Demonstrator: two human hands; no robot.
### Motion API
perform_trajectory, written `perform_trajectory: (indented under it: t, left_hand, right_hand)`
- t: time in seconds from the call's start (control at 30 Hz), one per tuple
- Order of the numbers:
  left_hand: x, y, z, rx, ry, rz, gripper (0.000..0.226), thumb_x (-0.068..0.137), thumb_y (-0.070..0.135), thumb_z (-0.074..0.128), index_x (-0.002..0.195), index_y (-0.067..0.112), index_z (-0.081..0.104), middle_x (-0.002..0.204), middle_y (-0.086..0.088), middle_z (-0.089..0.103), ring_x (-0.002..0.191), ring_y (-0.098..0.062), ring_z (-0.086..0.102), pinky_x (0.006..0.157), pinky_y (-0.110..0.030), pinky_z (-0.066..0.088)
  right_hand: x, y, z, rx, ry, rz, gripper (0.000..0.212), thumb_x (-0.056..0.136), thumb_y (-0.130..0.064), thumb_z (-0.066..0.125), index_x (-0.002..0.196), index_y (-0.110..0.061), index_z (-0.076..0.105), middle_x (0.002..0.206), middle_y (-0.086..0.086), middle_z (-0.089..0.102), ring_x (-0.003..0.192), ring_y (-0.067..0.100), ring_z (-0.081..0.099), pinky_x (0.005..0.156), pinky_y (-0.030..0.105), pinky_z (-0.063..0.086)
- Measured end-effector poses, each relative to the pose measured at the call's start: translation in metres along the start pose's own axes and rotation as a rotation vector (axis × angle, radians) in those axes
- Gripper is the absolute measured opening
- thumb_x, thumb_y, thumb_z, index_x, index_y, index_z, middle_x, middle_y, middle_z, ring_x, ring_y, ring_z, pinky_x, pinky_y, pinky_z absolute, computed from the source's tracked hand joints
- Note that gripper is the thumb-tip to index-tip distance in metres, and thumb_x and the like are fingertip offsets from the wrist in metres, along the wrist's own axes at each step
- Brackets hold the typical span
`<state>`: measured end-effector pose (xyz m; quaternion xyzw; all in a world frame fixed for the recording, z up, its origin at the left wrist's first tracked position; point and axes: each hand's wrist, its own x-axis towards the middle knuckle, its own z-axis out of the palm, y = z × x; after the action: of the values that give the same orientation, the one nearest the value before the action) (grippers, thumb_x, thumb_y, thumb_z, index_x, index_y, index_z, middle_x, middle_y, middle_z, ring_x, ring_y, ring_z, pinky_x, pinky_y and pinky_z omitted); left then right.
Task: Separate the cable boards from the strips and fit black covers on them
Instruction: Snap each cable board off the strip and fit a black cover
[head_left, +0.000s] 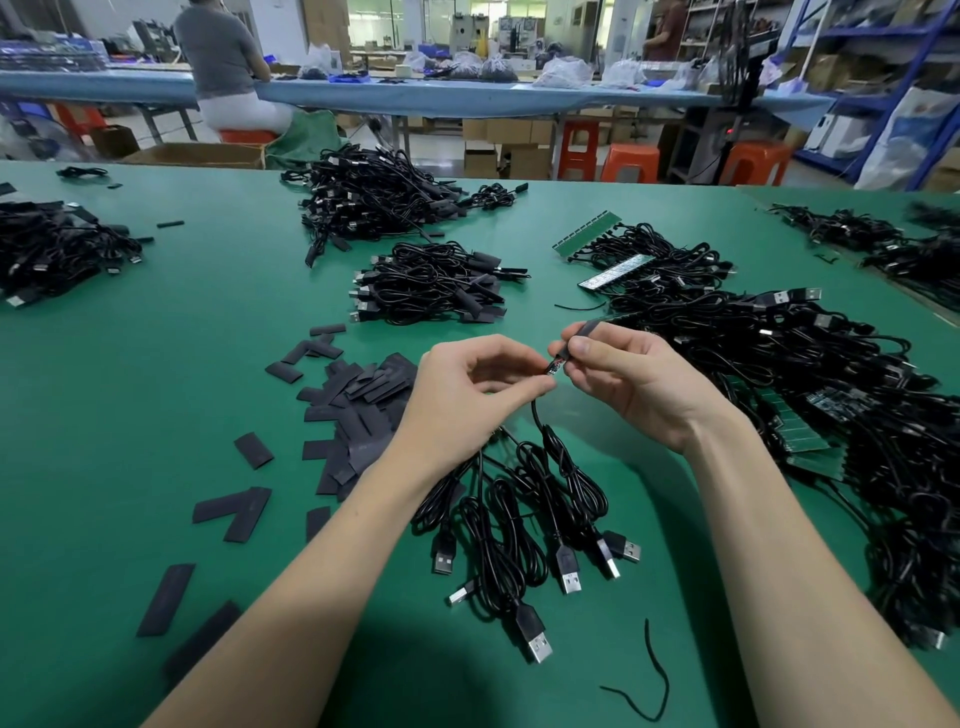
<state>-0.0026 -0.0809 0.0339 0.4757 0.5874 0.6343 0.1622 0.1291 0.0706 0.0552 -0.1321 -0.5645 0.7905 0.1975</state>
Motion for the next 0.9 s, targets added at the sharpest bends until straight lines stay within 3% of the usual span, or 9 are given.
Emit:
perform_trajectory:
  t: [0.37,0.77,0.9]
  left_hand:
    - [0.001,0.003,-0.001,-0.032,-0.01,0.034,0.017,0.079,0.013,0.085,0.092,0.022,0.079,0.092,0.005,0.079,0.087,-0.014,0.076,0.08,-0.022,0.057]
    - [0.001,0.003,-0.005,-0.029,0.005,0.01,0.017,0.072,0.029,0.089,0.082,0.023,0.077,0.083,-0.001,0.078,0.078,-0.022,0.076,0.078,-0.033,0.062]
    - [0.0,0.003,-0.004,-0.059,0.002,-0.019,0.017,0.074,0.023,0.089,0.083,0.02,0.075,0.082,-0.005,0.077,0.076,-0.025,0.076,0.076,-0.032,0.062]
  right_hand:
    - [-0.001,0.007,0.003,0.018,-0.035,-0.002,0.013,0.081,-0.011,0.071,0.088,-0.017,0.081,0.093,0.003,0.077,0.076,0.008,0.071,0.073,0.016,0.056]
    - [0.0,0.009,0.008,0.019,-0.082,0.036,0.014,0.082,-0.009,0.07,0.087,-0.016,0.081,0.091,0.005,0.077,0.075,0.008,0.072,0.07,0.016,0.057]
    - [0.0,0.008,0.008,0.013,-0.083,0.03,0.015,0.082,-0.008,0.069,0.087,-0.016,0.081,0.091,0.004,0.076,0.075,0.008,0.071,0.07,0.016,0.056]
